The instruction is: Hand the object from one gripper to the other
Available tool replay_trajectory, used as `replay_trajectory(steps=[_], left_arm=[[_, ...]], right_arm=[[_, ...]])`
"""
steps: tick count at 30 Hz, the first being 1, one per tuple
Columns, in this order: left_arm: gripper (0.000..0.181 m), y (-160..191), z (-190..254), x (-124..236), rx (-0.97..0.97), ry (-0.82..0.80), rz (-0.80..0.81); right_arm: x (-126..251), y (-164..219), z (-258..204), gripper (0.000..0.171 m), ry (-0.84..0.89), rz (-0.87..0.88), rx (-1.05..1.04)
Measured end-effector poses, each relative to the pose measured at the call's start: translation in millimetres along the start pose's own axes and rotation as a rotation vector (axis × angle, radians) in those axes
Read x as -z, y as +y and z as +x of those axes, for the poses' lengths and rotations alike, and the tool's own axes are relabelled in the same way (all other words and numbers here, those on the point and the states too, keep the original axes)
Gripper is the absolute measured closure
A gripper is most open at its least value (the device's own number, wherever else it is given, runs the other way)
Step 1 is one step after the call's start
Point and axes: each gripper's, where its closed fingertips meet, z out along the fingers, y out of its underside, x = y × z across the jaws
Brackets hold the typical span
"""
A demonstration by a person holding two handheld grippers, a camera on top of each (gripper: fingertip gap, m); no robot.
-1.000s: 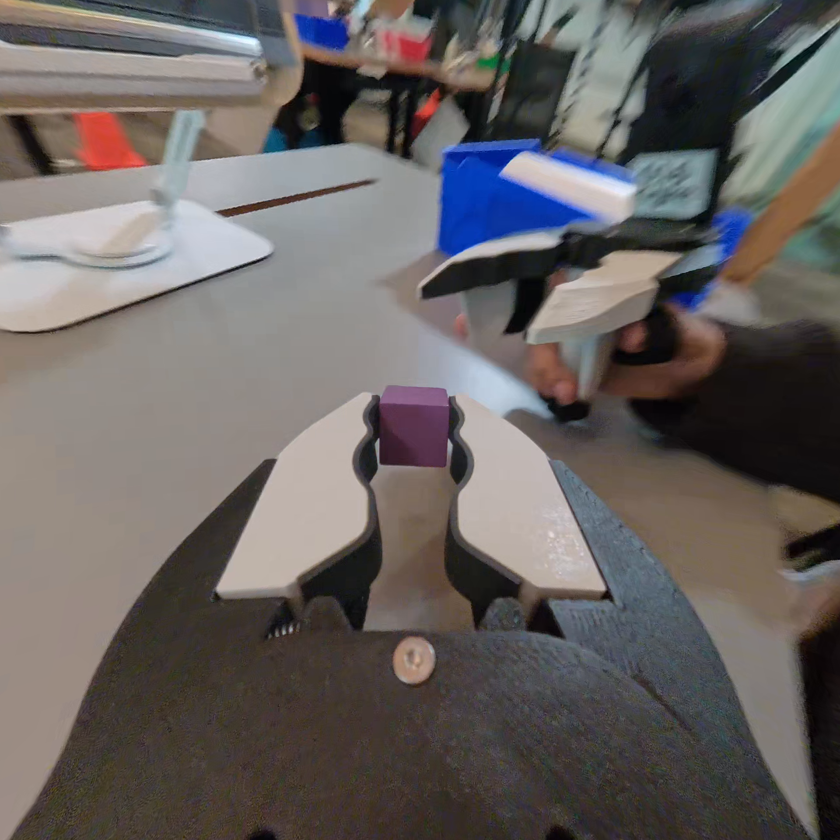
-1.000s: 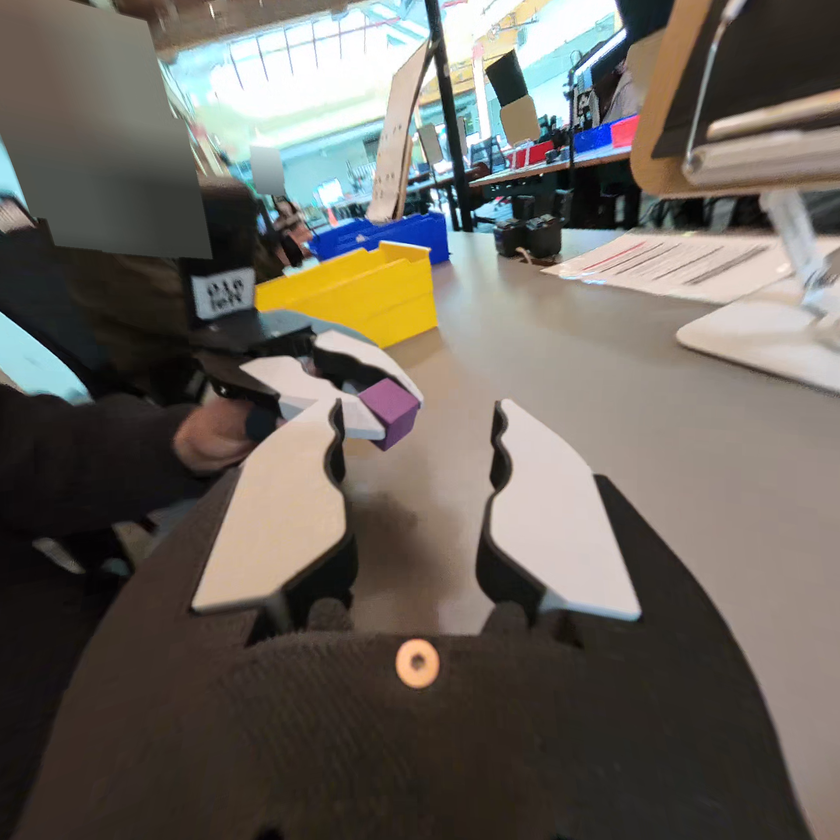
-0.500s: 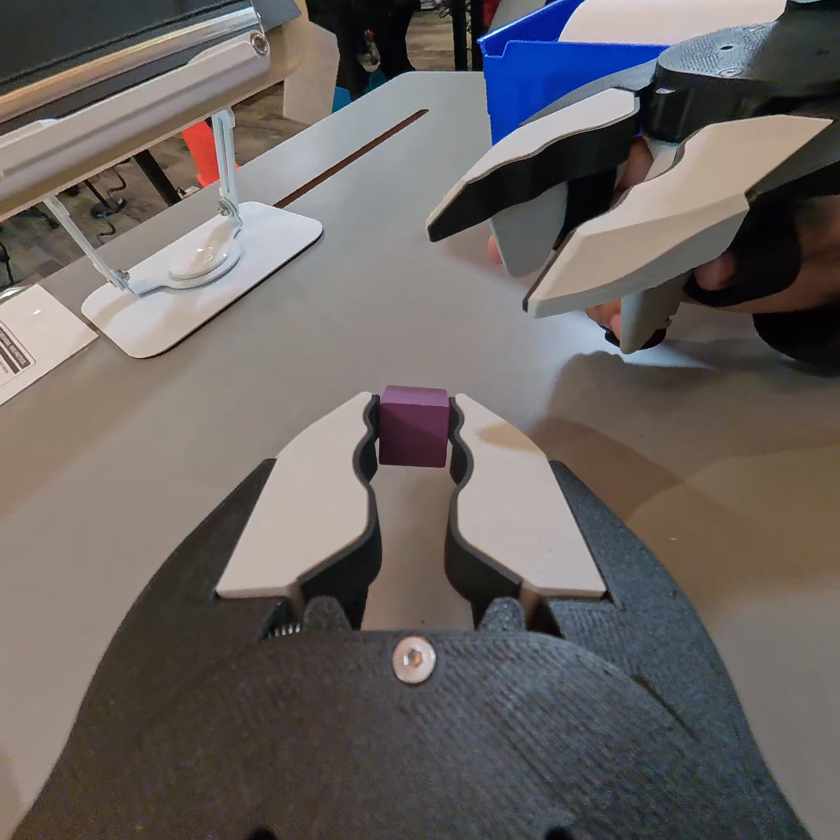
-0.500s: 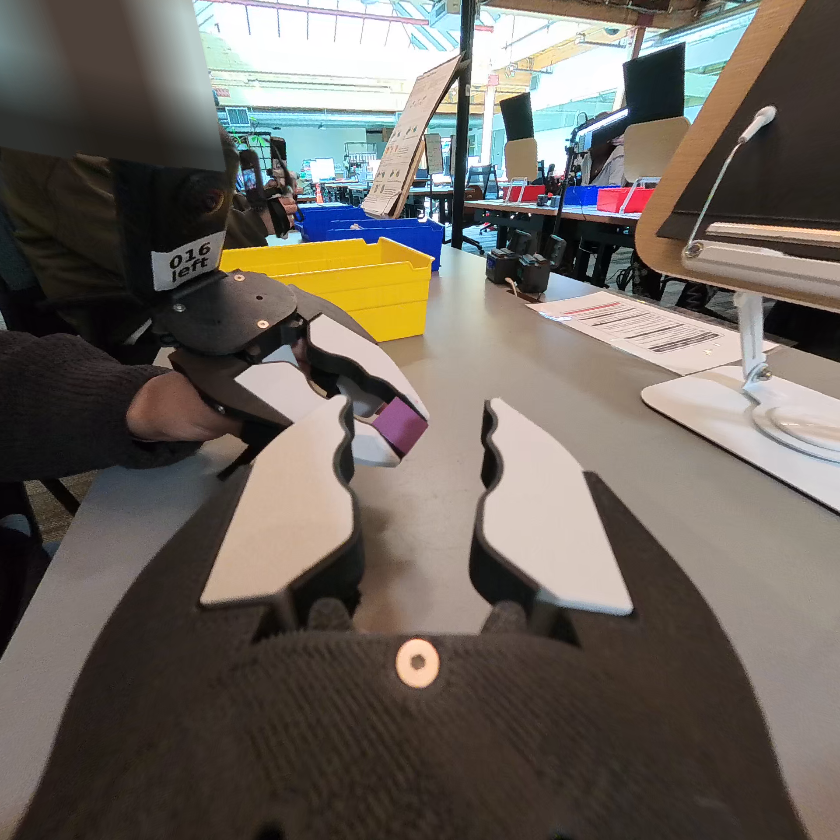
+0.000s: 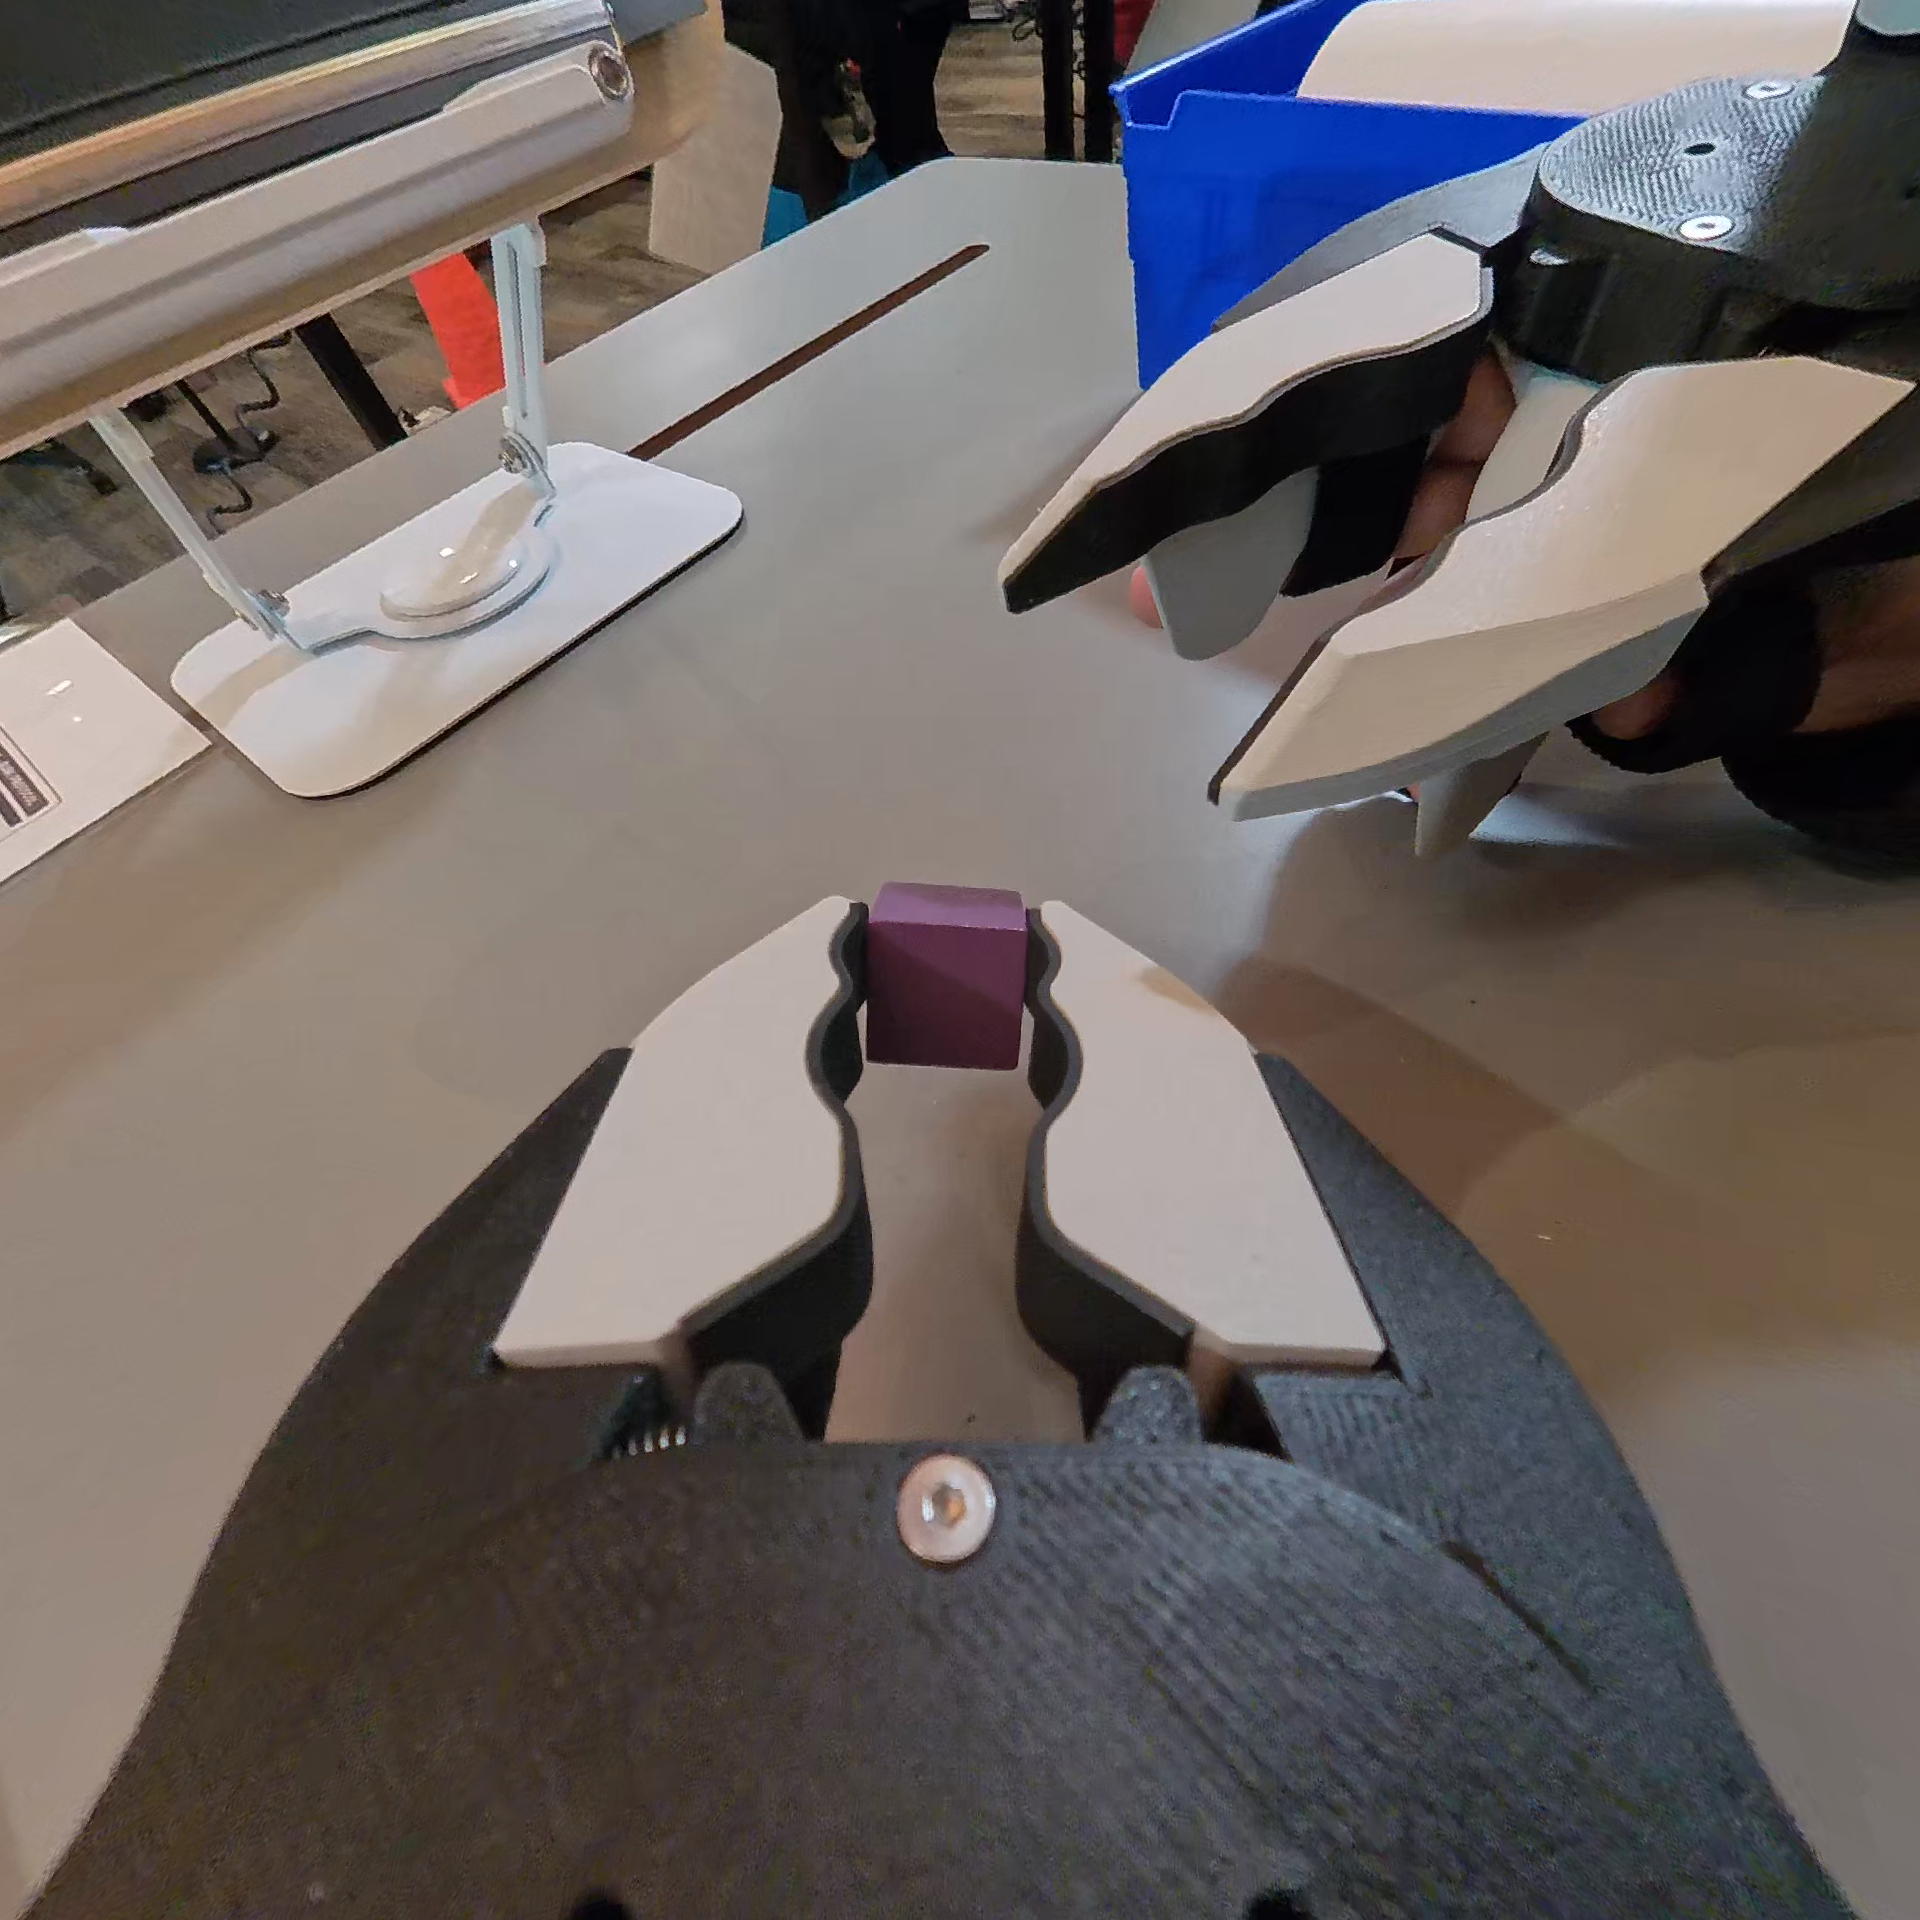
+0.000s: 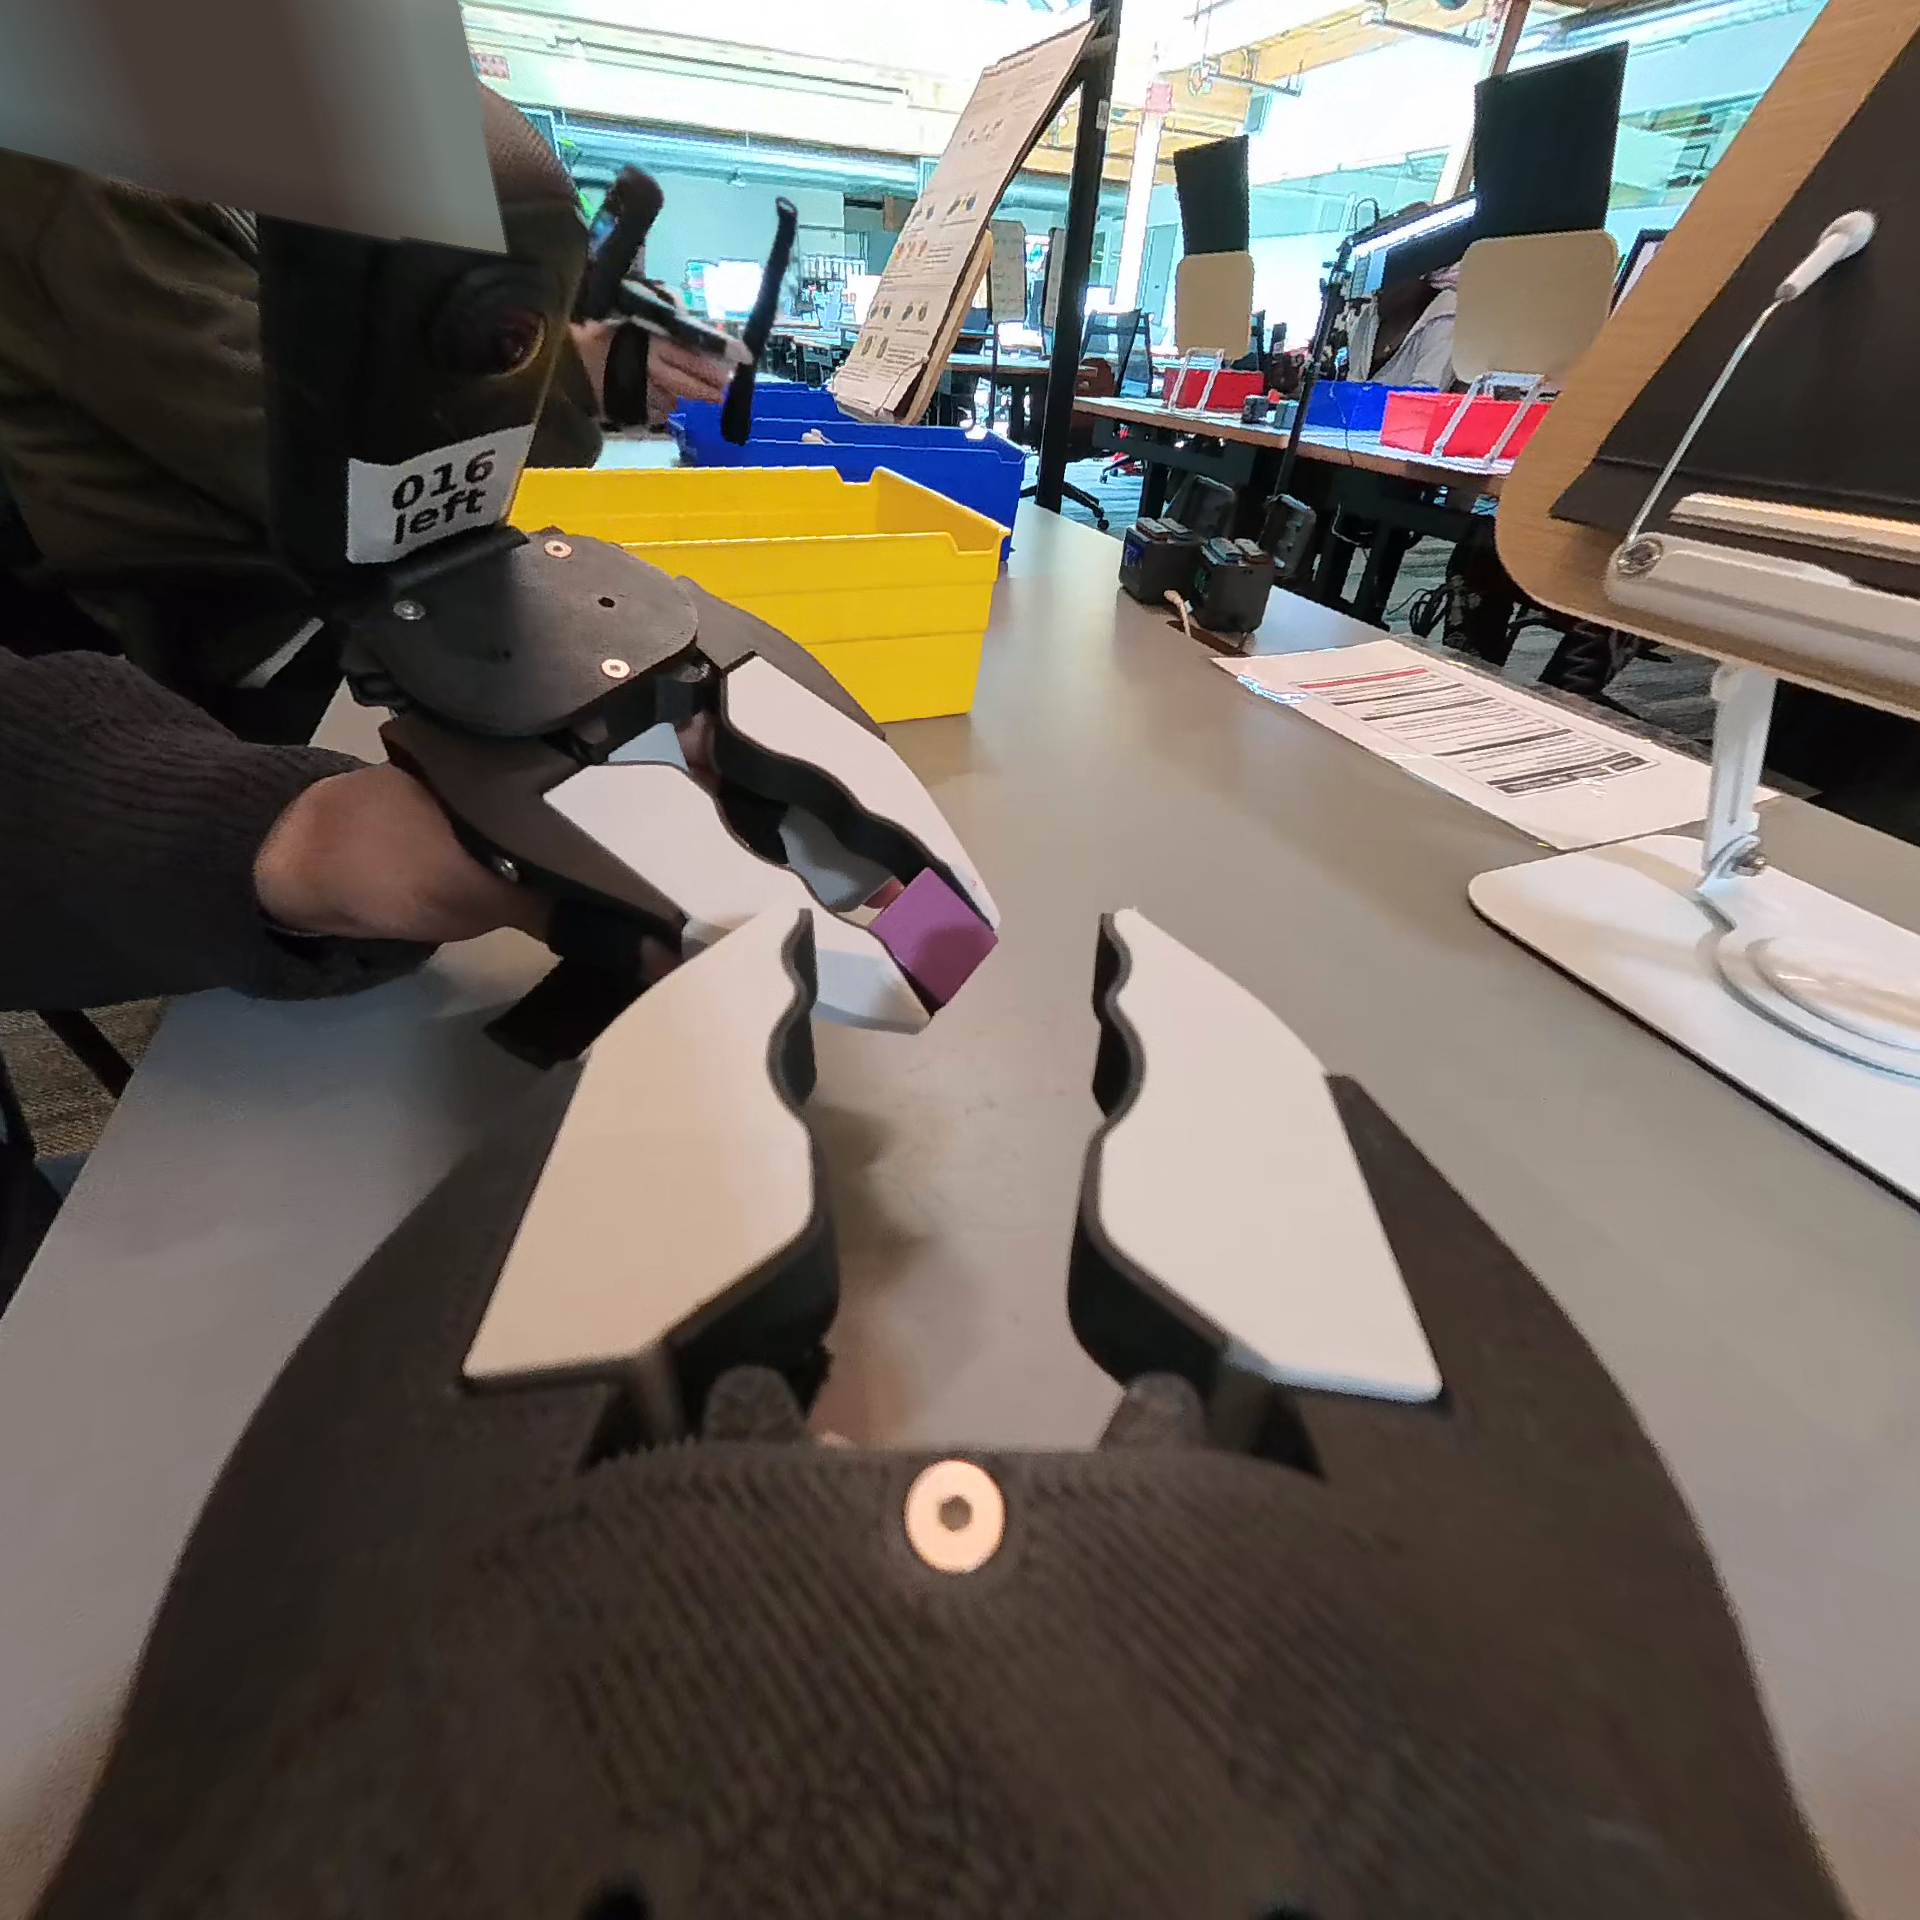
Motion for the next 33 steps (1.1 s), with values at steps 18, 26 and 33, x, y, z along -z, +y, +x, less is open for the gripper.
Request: replay_trajectory(steps=[18, 26, 33], left_arm=[[0.152, -52, 22, 34, 0.813, 0.739, 0.404], [0.152, -56, 34, 38, 1.068, 0.993, 0.401], [0.152, -59, 38, 40, 1.040, 1.011, 0.410]], right_arm=[[6, -21, -7, 0.105, 0.034, 0.105, 0.258], [0, -19, -29, 0.118, 0.028, 0.060, 0.477], [-2, -16, -31, 0.143, 0.020, 0.032, 0.510]])
